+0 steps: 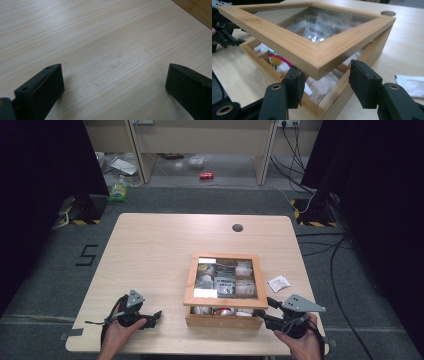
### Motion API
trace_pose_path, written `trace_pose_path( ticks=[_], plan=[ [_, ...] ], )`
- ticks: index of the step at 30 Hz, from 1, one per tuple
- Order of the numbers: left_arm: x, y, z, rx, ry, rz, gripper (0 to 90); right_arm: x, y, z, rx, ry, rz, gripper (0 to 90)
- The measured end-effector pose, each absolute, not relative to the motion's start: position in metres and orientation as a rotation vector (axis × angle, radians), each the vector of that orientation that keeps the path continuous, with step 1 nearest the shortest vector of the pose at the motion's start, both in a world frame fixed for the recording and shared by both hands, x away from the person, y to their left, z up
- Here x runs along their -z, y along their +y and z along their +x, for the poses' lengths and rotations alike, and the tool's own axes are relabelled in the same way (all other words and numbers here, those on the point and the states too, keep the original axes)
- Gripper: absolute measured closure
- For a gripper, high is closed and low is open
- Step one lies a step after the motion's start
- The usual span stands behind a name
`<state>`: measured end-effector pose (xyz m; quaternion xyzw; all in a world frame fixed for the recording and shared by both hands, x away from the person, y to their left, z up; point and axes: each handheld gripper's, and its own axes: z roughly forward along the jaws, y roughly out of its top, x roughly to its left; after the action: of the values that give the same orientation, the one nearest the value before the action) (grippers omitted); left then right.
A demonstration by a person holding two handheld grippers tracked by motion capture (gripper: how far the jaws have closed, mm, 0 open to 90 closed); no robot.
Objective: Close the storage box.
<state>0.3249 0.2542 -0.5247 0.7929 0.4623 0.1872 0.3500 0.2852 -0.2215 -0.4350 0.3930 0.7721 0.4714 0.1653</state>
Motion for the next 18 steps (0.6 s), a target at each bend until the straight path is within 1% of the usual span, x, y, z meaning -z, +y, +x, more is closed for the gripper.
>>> trace_pose_path(
  ticks=[8, 18],
  plan=[
    [0.525, 0.254, 0.325, -0.485, 1.197, 2.053, 1.1, 0.444, -0.222, 0.281, -1.324, 2.222, 1.140, 46.3],
    [0.525, 0.254, 0.325, -0.485, 1.198, 2.053, 1.1, 0.458, -0.223, 0.274, -1.286, 2.265, 1.174, 41.7]
  ],
)
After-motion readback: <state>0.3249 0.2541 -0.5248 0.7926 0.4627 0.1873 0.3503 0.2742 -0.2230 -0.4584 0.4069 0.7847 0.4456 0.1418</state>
